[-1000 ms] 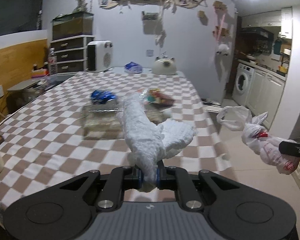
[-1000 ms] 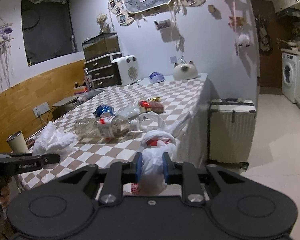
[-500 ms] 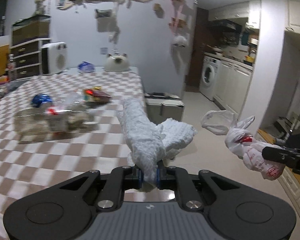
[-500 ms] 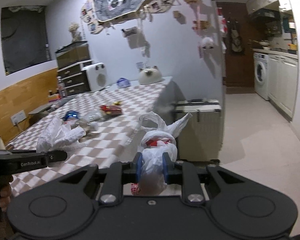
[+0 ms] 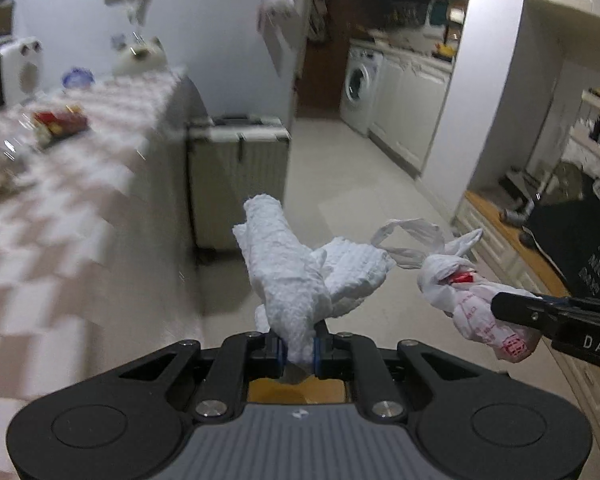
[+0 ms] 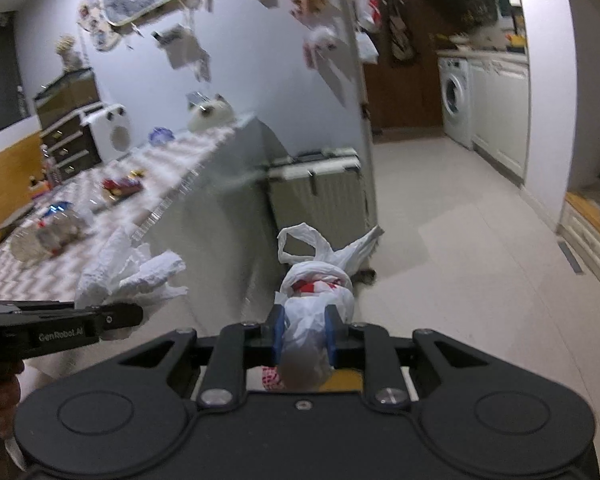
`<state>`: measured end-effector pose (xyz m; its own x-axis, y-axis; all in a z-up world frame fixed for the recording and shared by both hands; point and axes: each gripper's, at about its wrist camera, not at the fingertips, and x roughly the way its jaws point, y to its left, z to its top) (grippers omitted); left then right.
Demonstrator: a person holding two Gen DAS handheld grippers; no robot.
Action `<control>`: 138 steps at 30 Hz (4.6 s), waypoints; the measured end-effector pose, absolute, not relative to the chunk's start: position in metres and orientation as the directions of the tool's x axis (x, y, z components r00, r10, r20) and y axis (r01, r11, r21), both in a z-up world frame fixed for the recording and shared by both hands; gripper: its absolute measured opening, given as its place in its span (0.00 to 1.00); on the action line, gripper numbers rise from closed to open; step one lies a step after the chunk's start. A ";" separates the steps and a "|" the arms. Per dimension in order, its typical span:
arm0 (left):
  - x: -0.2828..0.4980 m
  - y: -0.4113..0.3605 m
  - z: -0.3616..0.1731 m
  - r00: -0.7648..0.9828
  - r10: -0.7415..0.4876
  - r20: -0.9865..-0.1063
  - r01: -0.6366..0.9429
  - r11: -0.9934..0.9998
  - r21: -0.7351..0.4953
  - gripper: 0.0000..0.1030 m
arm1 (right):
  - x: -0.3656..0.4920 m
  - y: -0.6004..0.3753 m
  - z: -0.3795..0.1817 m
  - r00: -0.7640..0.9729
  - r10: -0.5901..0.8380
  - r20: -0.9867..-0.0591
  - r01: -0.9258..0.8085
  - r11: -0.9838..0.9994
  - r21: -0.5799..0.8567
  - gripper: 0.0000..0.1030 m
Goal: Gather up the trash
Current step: 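Carry the tissue and plastic bag with both tools over the yellow bin, then open both tools to drop the tissue and bag into the bin, then move both tools back up toward the checkered table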
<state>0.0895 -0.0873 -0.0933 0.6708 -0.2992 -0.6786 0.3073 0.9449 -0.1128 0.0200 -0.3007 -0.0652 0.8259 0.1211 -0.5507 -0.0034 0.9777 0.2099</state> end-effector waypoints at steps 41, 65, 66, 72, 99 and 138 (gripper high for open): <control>0.283 -0.135 -0.439 0.192 -0.203 -0.960 0.130 0.975 -0.180 0.14 | 0.214 -0.326 -0.409 0.406 0.217 -0.888 0.267 0.901 0.342 0.21; 0.290 -0.145 -0.459 0.151 -0.098 -0.984 0.170 0.983 -0.071 0.72 | 0.246 -0.334 -0.425 0.358 0.203 -0.911 0.228 0.928 0.296 0.67; 0.289 -0.145 -0.459 0.146 -0.096 -0.985 0.168 0.983 -0.071 0.72 | 0.245 -0.335 -0.425 0.355 0.193 -0.915 0.230 0.930 0.285 0.67; 0.283 -0.139 -0.452 0.149 -0.076 -0.986 0.163 0.985 -0.051 0.76 | 0.236 -0.341 -0.422 0.348 0.177 -0.921 0.239 0.933 0.269 0.73; 0.238 -0.109 -0.375 0.235 -0.023 -0.972 0.127 0.992 0.007 1.00 | 0.183 -0.336 -0.381 0.361 0.022 -0.932 0.173 0.981 0.090 1.00; 0.067 -0.111 -0.096 0.704 -0.295 -0.647 0.327 0.942 -0.073 1.00 | 0.012 -0.352 -0.116 0.773 -0.106 -0.626 0.181 0.982 0.058 1.00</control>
